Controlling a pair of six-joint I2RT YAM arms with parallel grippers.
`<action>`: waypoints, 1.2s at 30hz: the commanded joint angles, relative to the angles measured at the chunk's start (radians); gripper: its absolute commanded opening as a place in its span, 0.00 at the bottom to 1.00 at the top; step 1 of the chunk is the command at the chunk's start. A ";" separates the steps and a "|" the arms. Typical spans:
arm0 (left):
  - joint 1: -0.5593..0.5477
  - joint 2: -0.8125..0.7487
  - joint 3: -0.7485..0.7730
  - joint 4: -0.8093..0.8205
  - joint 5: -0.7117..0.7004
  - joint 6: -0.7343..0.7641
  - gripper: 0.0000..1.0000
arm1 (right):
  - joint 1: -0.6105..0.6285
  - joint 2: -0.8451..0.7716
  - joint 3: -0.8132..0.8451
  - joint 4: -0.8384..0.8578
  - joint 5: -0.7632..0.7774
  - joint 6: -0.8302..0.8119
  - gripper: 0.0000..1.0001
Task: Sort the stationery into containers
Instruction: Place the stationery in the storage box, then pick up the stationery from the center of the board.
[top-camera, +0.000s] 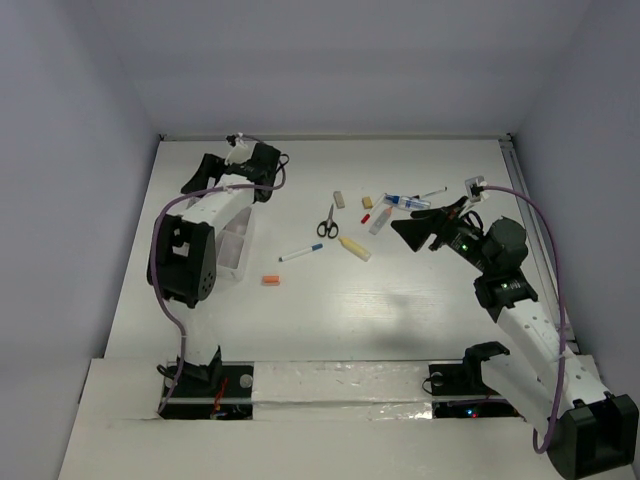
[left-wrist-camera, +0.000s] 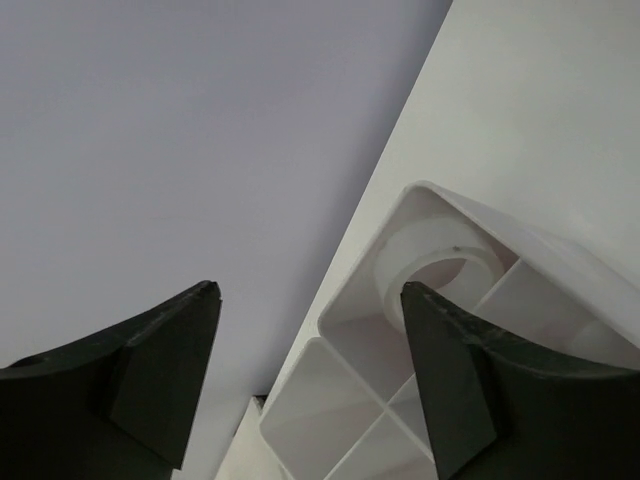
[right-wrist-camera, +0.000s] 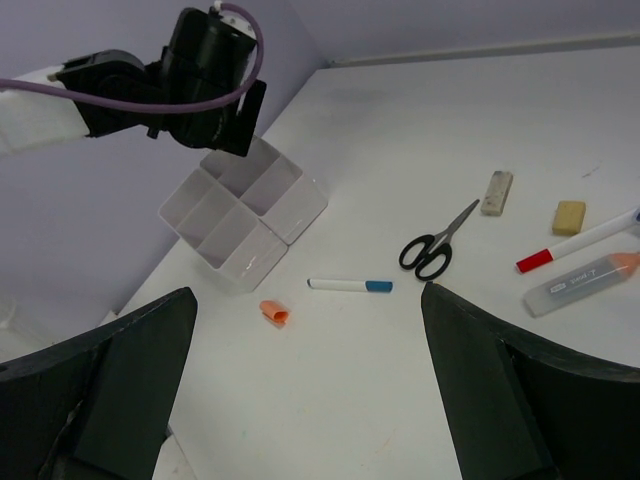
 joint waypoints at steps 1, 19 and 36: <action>-0.024 -0.100 0.099 -0.016 -0.026 0.004 0.75 | 0.006 -0.005 0.015 0.020 0.009 -0.018 1.00; -0.121 -0.325 0.213 -0.046 0.413 -0.151 0.76 | 0.006 0.082 0.057 -0.048 -0.002 -0.044 0.91; -0.168 -1.171 -0.540 0.403 1.223 -0.326 0.94 | 0.162 0.439 0.285 -0.290 0.329 -0.217 0.86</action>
